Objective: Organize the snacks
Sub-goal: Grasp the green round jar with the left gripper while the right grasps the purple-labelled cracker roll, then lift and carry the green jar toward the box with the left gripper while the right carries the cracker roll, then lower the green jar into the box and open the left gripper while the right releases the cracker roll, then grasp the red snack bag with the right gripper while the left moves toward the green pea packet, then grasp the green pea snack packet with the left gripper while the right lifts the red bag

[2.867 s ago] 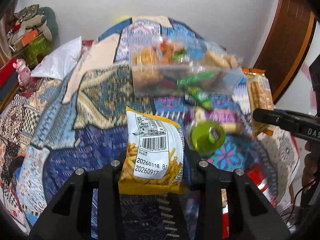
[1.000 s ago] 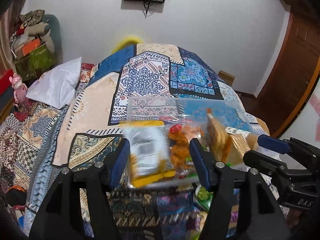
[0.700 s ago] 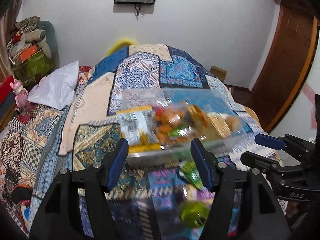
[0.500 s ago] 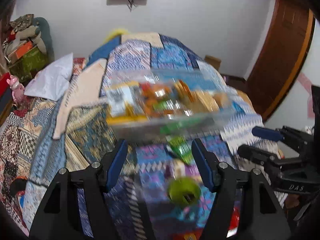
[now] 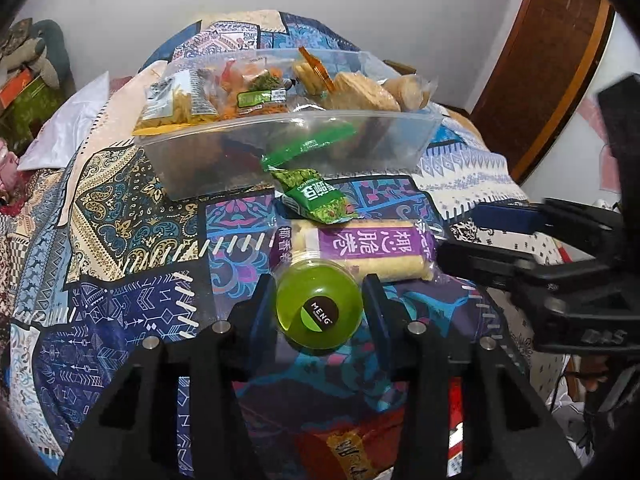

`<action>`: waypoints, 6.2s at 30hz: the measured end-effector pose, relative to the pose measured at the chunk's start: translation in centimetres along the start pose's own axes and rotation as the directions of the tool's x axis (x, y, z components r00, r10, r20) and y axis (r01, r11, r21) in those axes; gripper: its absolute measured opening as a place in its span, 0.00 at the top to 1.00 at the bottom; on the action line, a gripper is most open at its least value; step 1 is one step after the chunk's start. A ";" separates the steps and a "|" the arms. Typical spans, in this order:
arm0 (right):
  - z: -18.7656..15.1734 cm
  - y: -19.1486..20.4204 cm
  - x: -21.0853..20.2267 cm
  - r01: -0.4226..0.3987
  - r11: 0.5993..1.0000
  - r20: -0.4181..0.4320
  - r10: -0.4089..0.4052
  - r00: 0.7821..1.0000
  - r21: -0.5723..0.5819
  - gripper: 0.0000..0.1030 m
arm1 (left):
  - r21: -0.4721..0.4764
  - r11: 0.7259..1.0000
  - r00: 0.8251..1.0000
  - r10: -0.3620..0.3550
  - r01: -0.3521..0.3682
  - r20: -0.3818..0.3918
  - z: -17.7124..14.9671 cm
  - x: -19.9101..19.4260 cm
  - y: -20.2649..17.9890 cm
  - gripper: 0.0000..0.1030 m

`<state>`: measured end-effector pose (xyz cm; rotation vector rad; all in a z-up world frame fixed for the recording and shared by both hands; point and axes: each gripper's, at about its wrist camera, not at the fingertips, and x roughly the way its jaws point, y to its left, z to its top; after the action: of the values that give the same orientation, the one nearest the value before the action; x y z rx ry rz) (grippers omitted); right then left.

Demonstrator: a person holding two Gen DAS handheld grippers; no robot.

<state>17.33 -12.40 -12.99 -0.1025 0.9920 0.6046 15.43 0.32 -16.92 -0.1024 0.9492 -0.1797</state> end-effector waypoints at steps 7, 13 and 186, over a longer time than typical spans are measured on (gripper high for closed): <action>1.5 1.5 3.5 -0.024 0.999 -0.043 0.022 0.999 -0.045 0.41 | -0.040 0.998 0.999 0.041 -0.042 -0.007 -1.1 -1.1 2.8 0.57; 0.9 1.8 4.3 -0.020 0.997 -0.069 0.015 0.997 -0.076 0.39 | -0.055 0.996 0.997 0.072 -0.073 -0.013 -1.8 -1.8 4.8 0.57; -4.7 -4.7 -3.2 0.029 0.992 0.046 -0.035 0.998 0.123 0.36 | -0.031 0.998 0.998 0.053 -0.054 -0.020 1.4 0.6 -1.9 0.22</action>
<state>14.97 -19.34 -13.92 0.0050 0.9769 0.5136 16.69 -1.66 -16.25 -0.1047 0.9725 -0.1165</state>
